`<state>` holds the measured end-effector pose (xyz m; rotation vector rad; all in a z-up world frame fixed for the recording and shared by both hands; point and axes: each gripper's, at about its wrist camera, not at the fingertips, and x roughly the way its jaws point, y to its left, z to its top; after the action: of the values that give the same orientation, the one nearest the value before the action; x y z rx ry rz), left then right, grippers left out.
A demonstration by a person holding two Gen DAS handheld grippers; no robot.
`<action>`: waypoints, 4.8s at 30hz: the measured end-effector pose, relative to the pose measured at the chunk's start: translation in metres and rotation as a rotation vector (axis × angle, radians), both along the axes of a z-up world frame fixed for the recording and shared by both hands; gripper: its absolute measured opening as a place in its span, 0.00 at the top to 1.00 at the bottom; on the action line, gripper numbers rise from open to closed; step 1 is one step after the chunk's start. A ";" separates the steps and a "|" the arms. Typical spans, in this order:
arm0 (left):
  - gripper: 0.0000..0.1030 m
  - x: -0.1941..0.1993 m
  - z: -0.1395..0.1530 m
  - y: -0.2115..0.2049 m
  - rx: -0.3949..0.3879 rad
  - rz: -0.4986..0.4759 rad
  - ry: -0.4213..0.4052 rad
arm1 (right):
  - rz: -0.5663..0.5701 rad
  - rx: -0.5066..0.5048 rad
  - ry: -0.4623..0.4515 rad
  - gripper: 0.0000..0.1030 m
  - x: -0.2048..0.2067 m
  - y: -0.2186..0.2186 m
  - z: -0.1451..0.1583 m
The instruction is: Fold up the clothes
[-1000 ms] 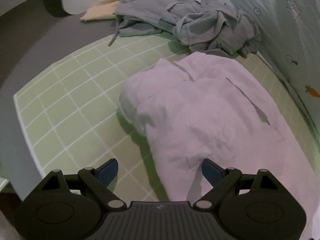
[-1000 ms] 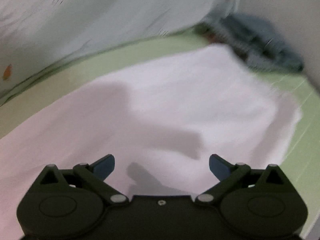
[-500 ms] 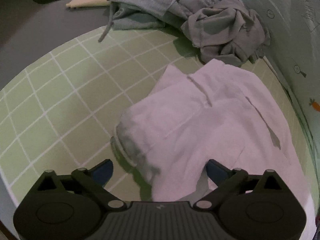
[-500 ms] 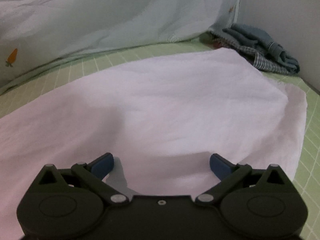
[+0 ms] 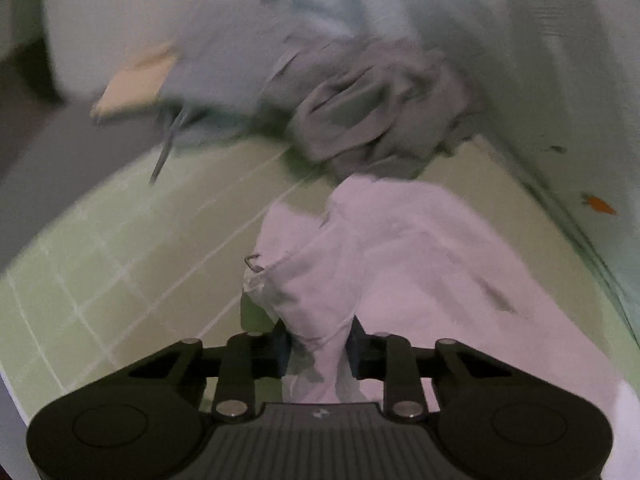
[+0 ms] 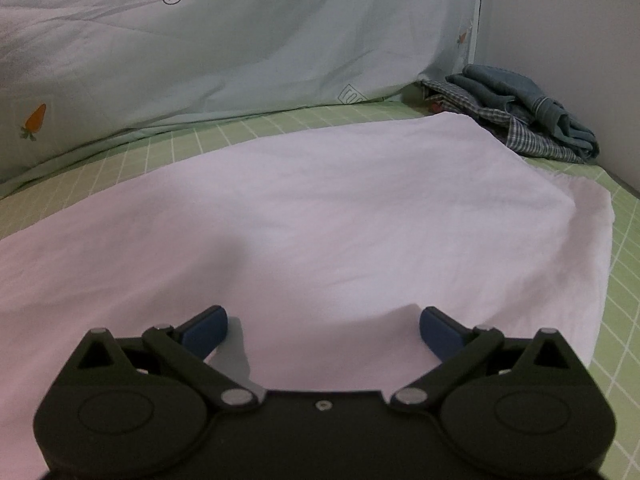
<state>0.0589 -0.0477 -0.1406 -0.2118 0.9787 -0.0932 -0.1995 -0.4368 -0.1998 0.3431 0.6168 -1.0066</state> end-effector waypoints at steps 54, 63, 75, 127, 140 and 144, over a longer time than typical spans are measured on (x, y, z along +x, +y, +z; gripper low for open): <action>0.03 -0.038 -0.036 -0.158 0.312 -0.276 0.135 | 0.727 0.496 -0.260 0.00 0.111 0.008 0.046; 0.00 -0.039 -0.042 -0.159 0.349 -0.310 0.119 | 0.768 0.595 -0.201 0.44 0.137 0.013 0.040; 0.00 -0.065 -0.046 -0.184 0.438 -0.488 0.106 | 0.534 0.429 -0.059 0.65 0.077 -0.002 0.063; 0.00 -0.058 -0.064 -0.285 0.409 -0.469 0.256 | -0.055 0.194 -0.120 0.34 -0.119 -0.291 0.028; 0.00 -0.070 -0.067 -0.274 0.384 -0.451 0.203 | 0.119 0.001 -0.076 0.81 -0.071 -0.234 0.090; 0.00 -0.071 -0.067 -0.272 0.376 -0.454 0.194 | 0.344 -0.174 0.033 0.81 -0.037 -0.174 0.105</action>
<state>-0.0121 -0.3196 -0.2072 0.3560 1.2049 -0.3048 -0.2362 -0.6105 -0.0945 0.0630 0.5897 -0.7294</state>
